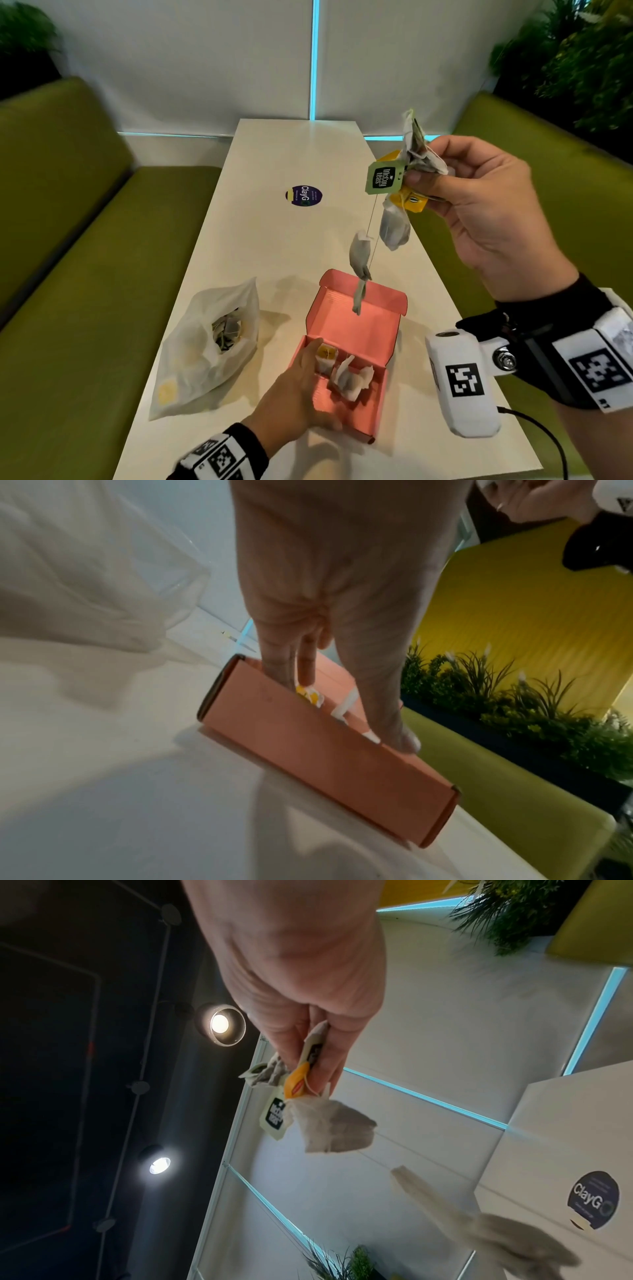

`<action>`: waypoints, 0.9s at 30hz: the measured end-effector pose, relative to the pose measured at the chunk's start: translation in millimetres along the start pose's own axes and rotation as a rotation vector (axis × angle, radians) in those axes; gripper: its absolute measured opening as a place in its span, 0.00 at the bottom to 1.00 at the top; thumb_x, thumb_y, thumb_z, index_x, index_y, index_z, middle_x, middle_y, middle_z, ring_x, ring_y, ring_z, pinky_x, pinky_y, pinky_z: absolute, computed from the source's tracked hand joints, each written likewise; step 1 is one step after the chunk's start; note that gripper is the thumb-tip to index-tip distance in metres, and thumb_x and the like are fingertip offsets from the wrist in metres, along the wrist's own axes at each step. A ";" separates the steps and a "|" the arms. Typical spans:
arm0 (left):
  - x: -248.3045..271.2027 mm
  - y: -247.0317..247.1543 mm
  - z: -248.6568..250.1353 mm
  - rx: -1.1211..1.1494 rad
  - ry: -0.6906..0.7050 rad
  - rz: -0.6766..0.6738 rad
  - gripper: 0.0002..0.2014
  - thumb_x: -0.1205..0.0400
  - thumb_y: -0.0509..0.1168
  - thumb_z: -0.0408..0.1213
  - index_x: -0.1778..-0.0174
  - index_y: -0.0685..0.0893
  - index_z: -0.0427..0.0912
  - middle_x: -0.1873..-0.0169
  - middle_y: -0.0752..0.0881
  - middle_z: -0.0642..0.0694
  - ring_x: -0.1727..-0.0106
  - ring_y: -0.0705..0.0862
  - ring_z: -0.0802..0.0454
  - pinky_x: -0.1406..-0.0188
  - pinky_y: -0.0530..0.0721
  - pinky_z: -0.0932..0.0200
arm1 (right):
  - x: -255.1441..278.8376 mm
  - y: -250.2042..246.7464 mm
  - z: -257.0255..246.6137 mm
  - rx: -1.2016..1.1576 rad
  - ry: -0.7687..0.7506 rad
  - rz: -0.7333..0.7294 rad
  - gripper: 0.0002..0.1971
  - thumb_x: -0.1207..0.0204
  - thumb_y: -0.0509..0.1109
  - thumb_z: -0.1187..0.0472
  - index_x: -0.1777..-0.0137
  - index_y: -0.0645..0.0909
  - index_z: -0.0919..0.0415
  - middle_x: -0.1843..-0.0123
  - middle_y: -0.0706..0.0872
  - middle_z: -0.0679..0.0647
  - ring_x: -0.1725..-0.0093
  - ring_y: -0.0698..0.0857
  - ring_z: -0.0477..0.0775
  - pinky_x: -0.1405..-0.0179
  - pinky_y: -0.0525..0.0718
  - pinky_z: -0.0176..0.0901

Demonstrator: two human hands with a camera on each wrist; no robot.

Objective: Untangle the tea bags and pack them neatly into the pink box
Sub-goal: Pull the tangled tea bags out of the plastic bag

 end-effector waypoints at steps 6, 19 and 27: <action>4.2 13.8 -7.2 -0.115 -0.063 -0.053 0.54 0.28 0.75 0.38 0.18 0.41 0.45 0.31 0.72 0.48 0.45 0.83 0.53 0.57 0.71 0.71 | 1.7 3.0 -1.9 -0.018 0.002 0.000 0.14 0.45 0.74 0.71 0.59 0.80 0.62 0.68 0.90 0.49 0.67 0.89 0.48 0.67 0.88 0.39; -11.4 -29.9 -3.9 0.017 0.047 0.215 0.59 0.43 0.84 0.48 0.22 0.55 0.45 0.40 0.65 0.53 0.38 0.69 0.58 0.45 0.65 0.78 | -0.4 14.9 -14.2 -0.033 -0.005 -0.018 0.12 0.38 0.72 0.78 0.59 0.81 0.63 0.69 0.90 0.50 0.68 0.88 0.49 0.66 0.89 0.41; -29.4 -35.7 -5.2 0.110 0.038 0.159 0.43 0.30 0.77 0.46 0.22 0.61 0.49 0.27 0.68 0.51 0.36 0.73 0.57 0.35 0.78 0.58 | -15.5 43.1 -67.9 -0.103 -0.110 -0.128 0.12 0.42 0.74 0.75 0.60 0.80 0.64 0.65 0.89 0.54 0.62 0.89 0.53 0.61 0.89 0.46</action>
Point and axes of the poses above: each hand's wrist, its own x-axis away from the middle knuckle, its own y-axis out of the palm, z = x × y, the point moved 8 cm from there along -x, towards the middle knuckle
